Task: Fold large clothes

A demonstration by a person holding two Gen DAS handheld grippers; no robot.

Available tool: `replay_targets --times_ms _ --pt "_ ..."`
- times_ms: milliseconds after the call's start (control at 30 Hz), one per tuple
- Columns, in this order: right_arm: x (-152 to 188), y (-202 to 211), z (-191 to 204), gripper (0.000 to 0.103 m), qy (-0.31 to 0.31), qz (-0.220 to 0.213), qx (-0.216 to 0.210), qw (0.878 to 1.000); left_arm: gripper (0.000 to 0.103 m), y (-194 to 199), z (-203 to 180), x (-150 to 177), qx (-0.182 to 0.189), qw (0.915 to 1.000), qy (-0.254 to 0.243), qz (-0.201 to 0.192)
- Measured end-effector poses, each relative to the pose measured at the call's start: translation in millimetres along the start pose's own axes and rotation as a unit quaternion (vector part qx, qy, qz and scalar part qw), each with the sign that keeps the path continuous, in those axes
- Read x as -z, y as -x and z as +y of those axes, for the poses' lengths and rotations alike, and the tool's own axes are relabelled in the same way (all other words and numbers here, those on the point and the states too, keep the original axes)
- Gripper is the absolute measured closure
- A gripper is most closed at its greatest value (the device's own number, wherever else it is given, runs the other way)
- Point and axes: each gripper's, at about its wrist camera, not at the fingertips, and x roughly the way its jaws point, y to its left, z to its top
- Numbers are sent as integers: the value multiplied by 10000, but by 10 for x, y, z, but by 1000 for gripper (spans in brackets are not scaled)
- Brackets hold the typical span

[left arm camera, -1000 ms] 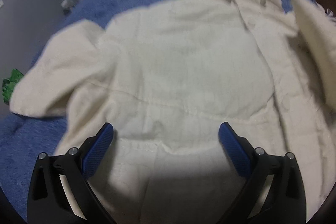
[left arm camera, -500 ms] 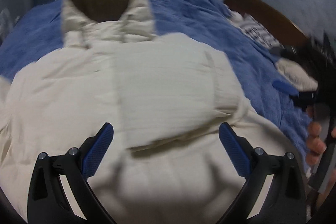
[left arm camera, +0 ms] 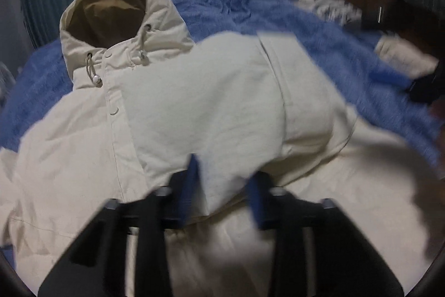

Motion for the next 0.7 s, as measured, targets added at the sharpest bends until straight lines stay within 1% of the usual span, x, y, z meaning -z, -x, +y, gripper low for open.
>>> replay_targets --times_ms 67,200,300,367,500,600,700 --pt "10 -36 20 18 128 -30 107 9999 89 112 153 -26 45 9995 242 -180" --pt "29 -87 42 18 242 10 169 9996 91 382 457 -63 1 9970 663 -405" --pt "53 -110 81 18 347 30 196 9992 94 569 715 -50 -102 9941 974 -465" --pt "76 -131 121 18 445 61 203 9988 94 701 936 6 -155 9914 1225 -436" --pt "124 -176 188 18 574 140 192 9981 94 850 1318 128 -233 9876 1482 -468" --pt "170 -223 239 18 703 215 218 9971 94 701 1516 222 -241 9841 1736 -286" --pt "226 -276 299 18 896 311 269 9951 94 484 1625 325 -394 9805 1923 114"
